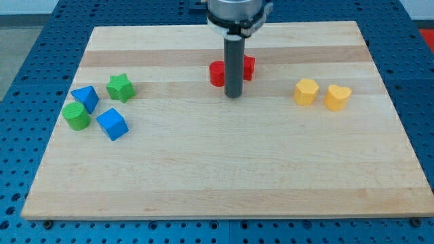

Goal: Move the arm to the bottom center of the board

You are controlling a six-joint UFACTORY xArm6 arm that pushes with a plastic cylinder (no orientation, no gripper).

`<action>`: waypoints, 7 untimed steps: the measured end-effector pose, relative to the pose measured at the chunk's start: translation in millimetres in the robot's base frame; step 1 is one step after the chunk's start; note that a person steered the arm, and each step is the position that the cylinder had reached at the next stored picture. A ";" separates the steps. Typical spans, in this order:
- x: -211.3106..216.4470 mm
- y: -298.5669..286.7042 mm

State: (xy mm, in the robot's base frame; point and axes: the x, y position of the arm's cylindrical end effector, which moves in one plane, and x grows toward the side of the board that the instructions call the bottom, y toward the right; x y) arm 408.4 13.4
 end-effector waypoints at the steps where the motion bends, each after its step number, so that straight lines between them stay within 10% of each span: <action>1: 41.5 19.5; 5: 79.0 -16.6; 7: 200.5 -124.5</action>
